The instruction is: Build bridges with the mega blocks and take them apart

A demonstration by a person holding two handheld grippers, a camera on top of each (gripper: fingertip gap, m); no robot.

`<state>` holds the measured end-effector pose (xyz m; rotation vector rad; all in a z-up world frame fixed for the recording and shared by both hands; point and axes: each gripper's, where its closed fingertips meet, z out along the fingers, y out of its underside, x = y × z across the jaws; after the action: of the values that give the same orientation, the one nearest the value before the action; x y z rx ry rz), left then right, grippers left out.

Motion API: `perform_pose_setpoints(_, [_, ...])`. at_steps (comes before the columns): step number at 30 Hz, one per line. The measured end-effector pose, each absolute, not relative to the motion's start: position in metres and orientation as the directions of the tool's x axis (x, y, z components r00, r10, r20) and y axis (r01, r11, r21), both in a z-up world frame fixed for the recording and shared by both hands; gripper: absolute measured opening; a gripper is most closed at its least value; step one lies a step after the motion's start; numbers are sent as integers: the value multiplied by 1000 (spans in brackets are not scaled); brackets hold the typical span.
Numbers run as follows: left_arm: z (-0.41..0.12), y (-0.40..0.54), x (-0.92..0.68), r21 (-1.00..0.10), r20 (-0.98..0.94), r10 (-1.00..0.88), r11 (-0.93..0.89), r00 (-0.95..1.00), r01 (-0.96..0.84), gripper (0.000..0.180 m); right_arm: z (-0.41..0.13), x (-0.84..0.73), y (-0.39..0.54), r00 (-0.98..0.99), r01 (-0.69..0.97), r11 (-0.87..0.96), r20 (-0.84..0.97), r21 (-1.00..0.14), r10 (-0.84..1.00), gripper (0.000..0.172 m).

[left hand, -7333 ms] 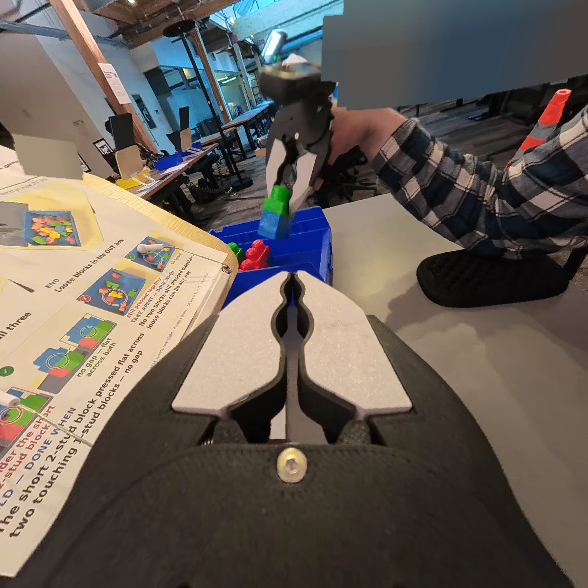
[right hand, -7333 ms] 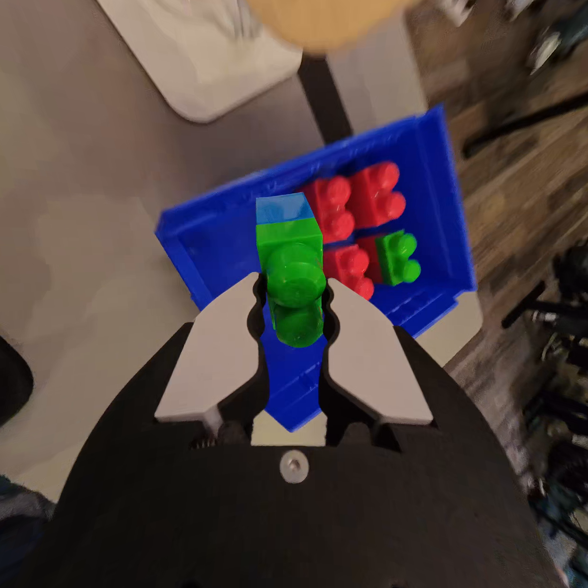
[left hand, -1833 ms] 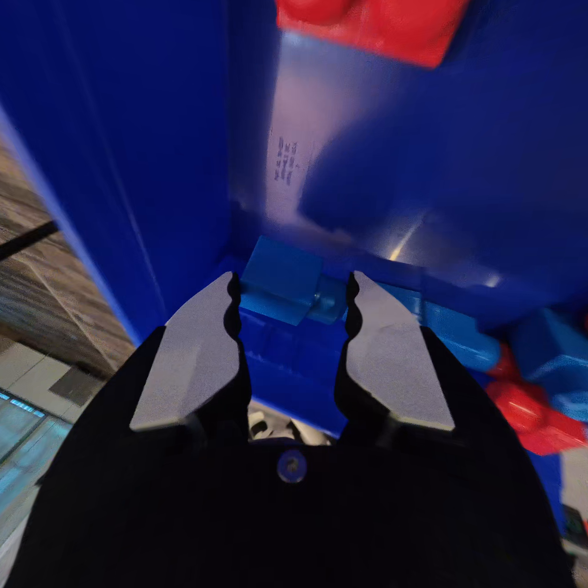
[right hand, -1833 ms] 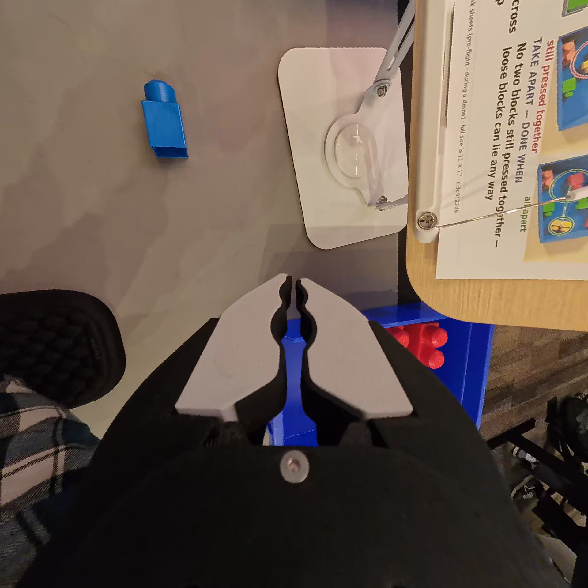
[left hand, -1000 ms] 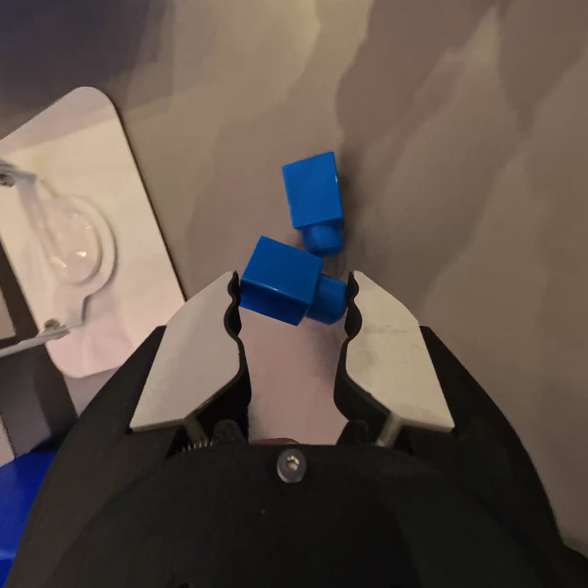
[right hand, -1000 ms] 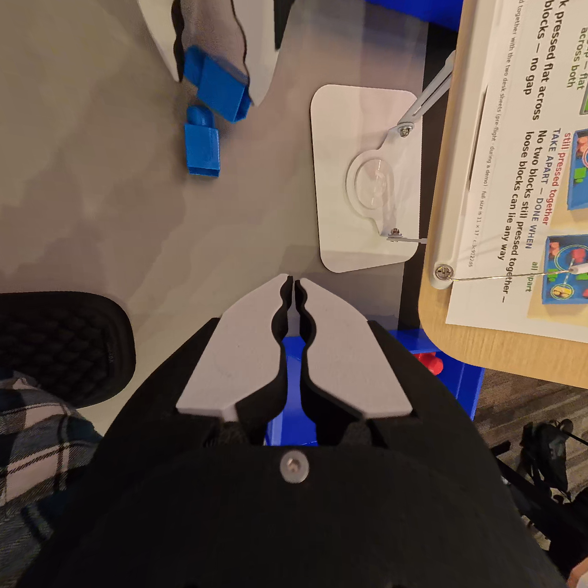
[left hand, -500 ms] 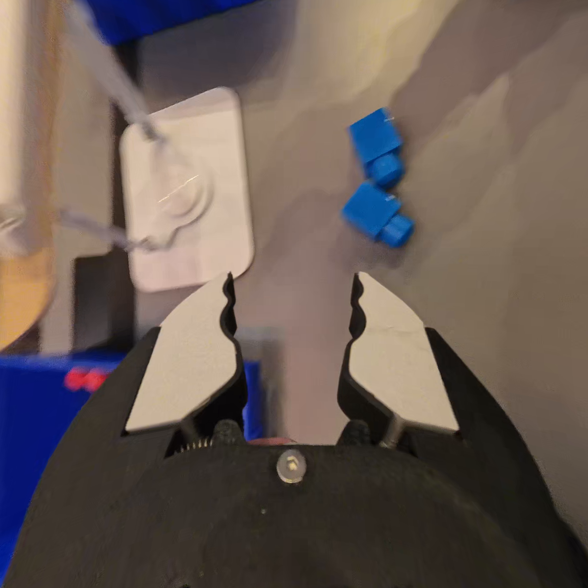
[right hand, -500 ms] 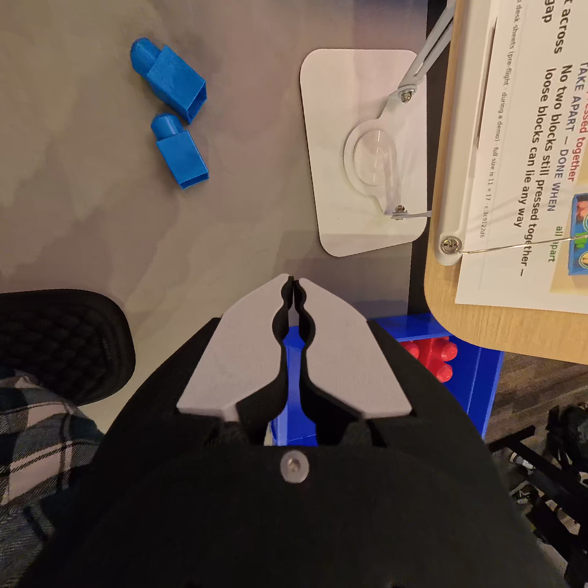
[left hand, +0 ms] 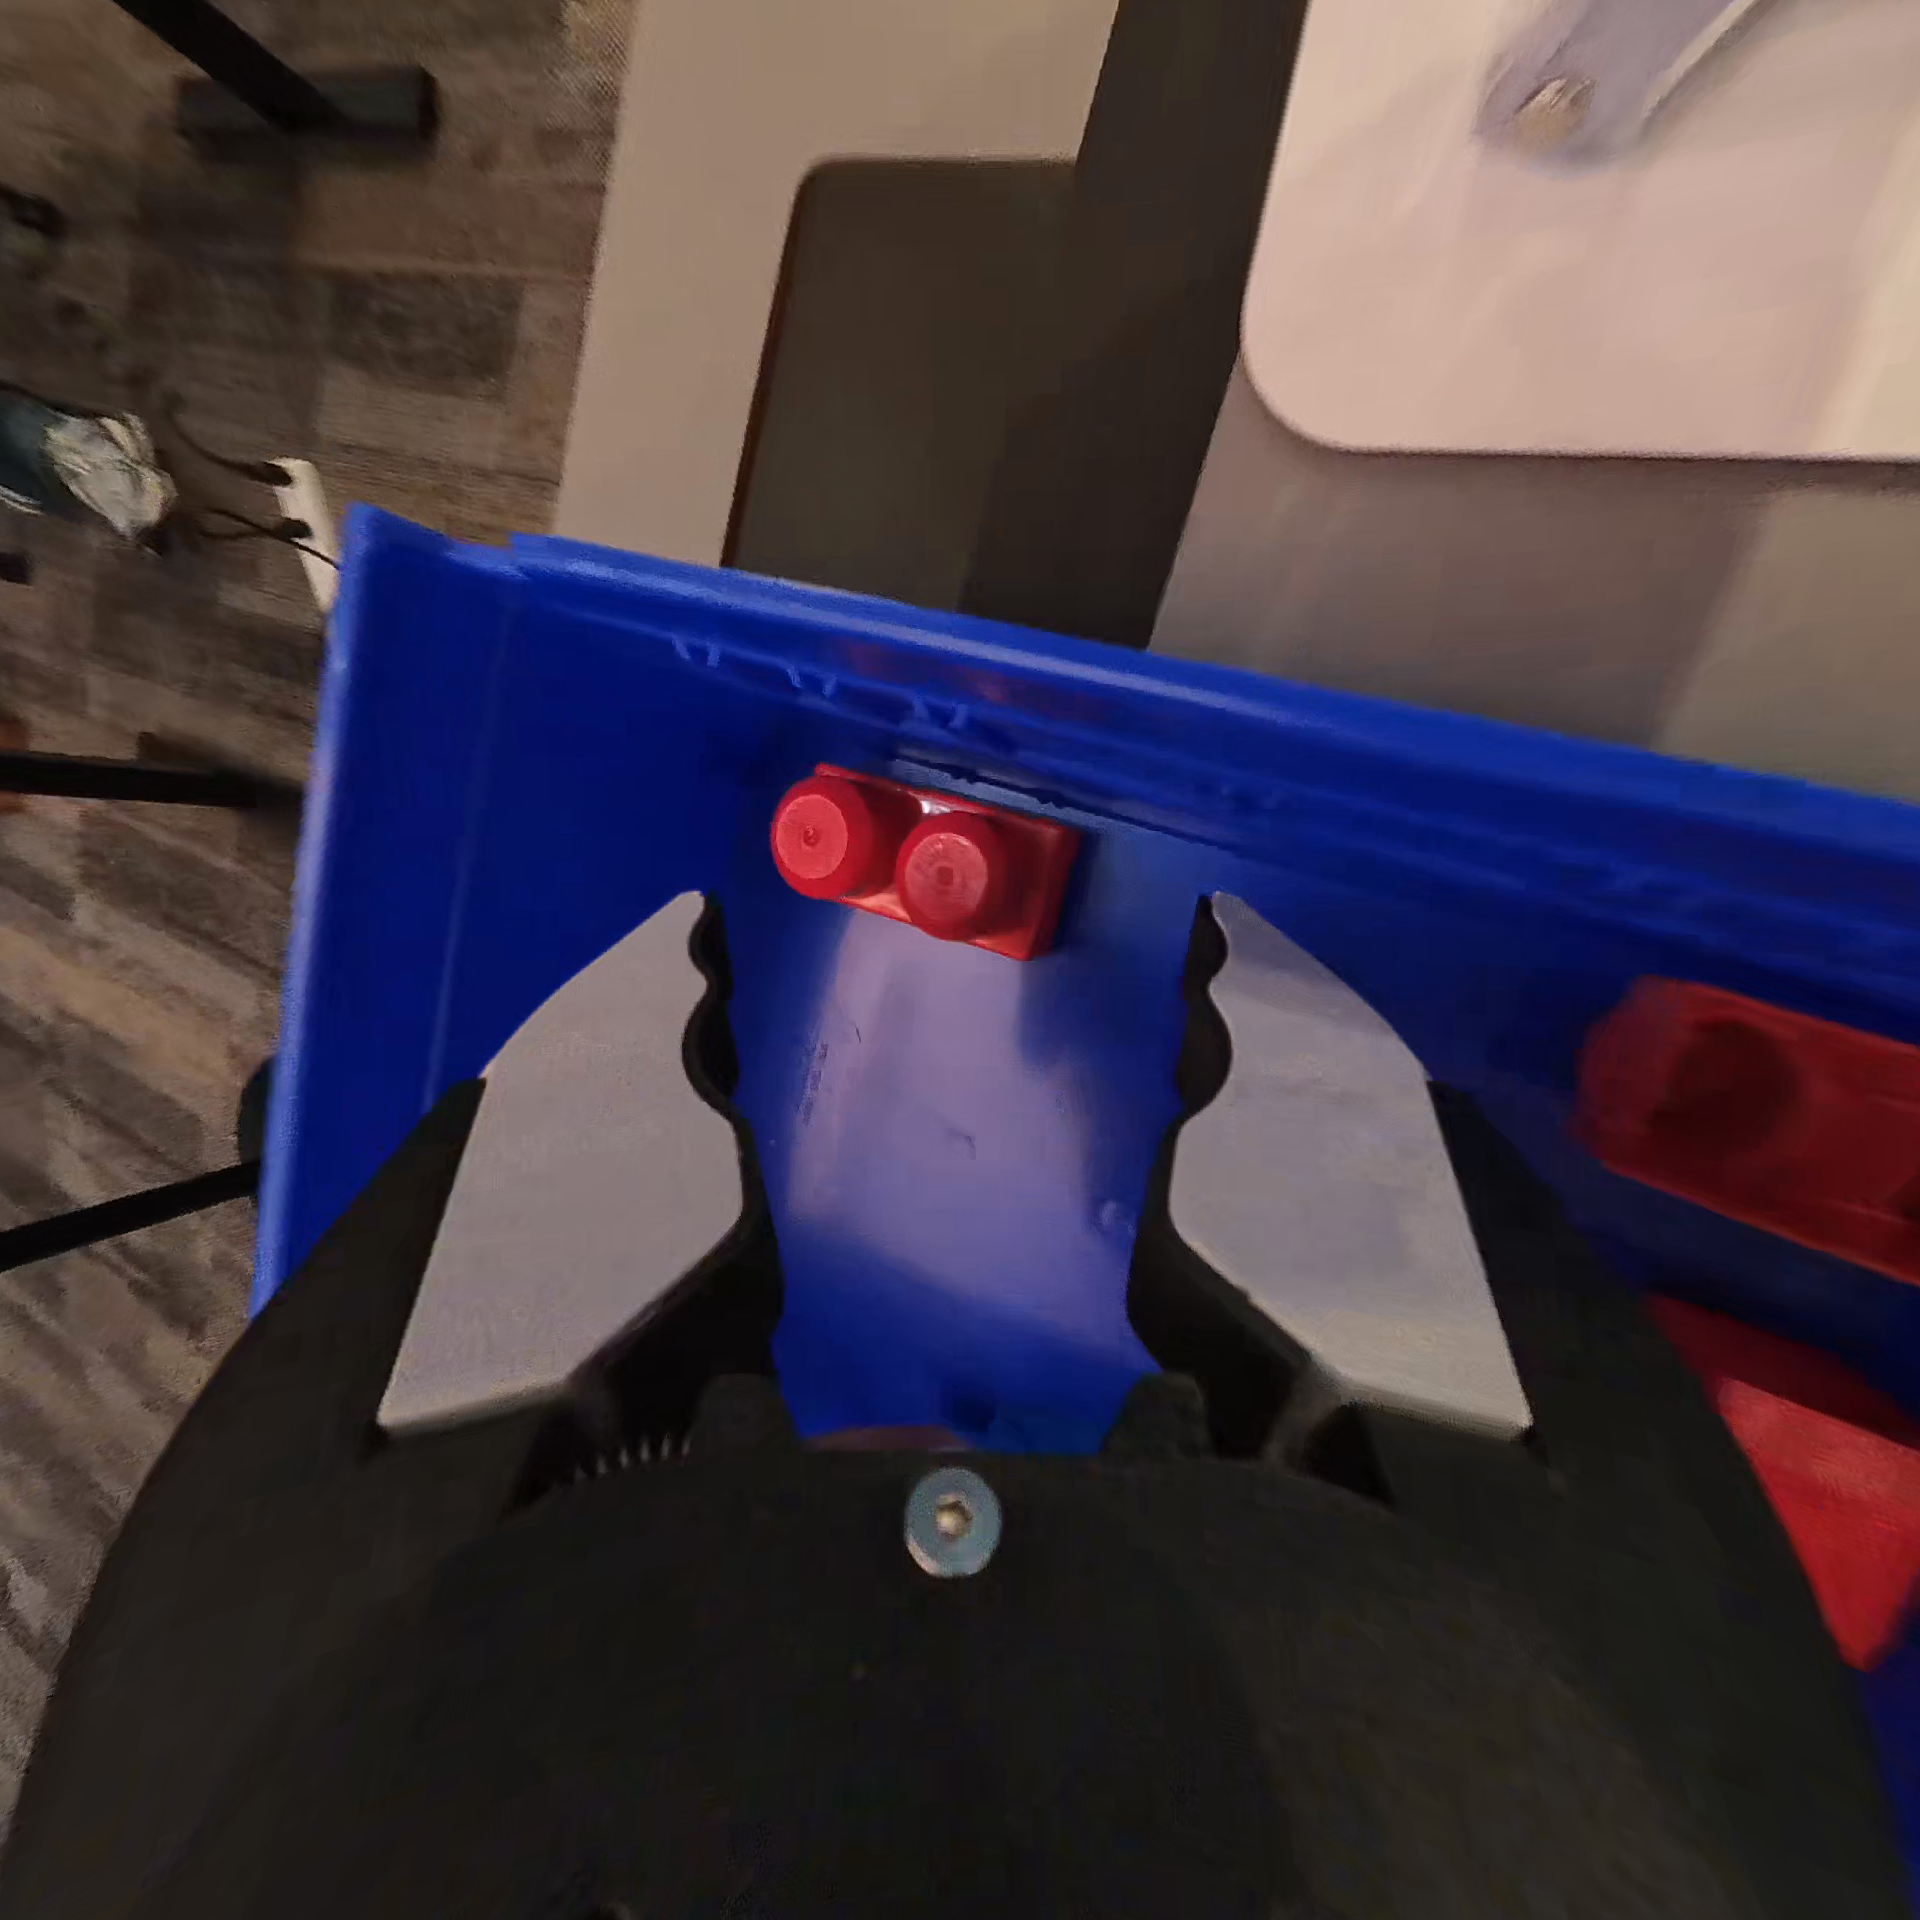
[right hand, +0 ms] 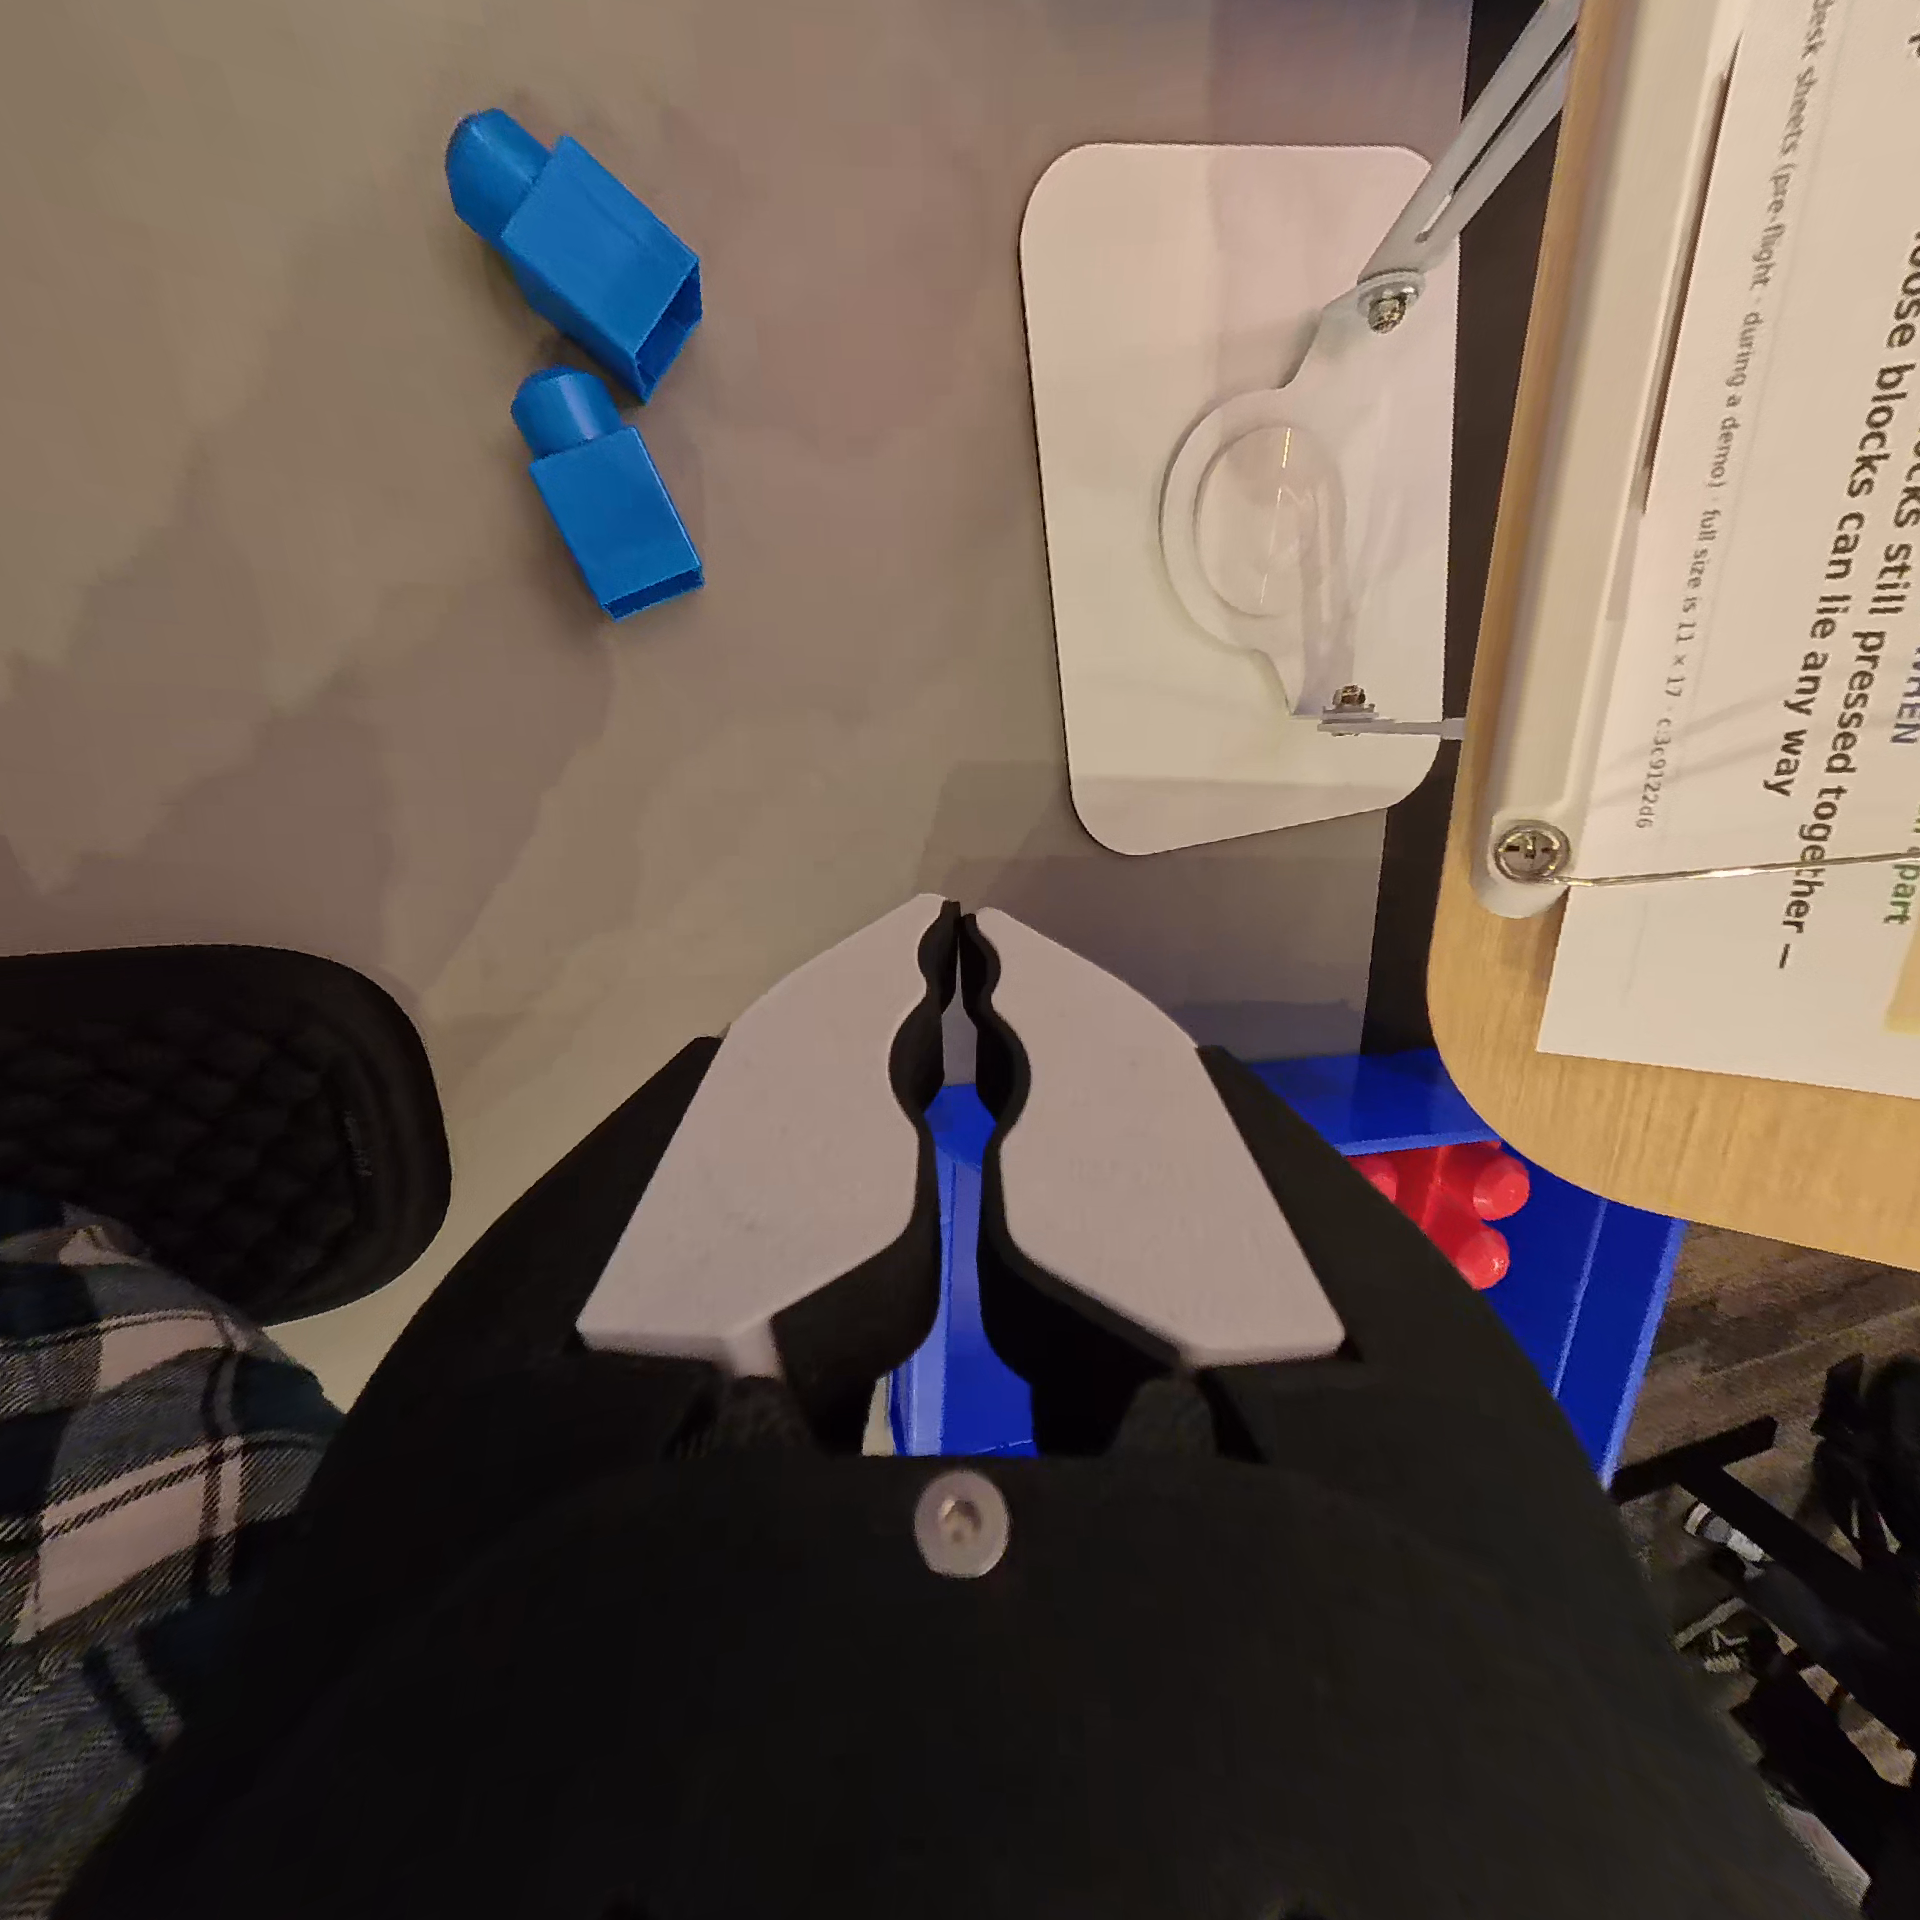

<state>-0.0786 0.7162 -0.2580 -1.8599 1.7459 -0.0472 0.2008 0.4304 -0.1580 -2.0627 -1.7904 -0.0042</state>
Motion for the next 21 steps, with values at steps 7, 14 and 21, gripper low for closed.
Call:
perform_pose_setpoints(7, [-303, 746, -68, -378, -257, -963, 24, 80, -926, 87, -161, 208, 435, 200, 946, -120, 250, -302, 947, 0])
perform_pose_setpoints(14, [-301, 748, -77, -396, -211, -963, -72, 166, -916, 74, -161, 212, 435, 211, 944, -131, 248, -302, 946, 0])
perform_pose_setpoints(21, [-227, 668, -109, -440, -286, -946, -14, 155, -898, 74, -154, 212, 431, 209, 941, -120, 265, -315, 941, 0])
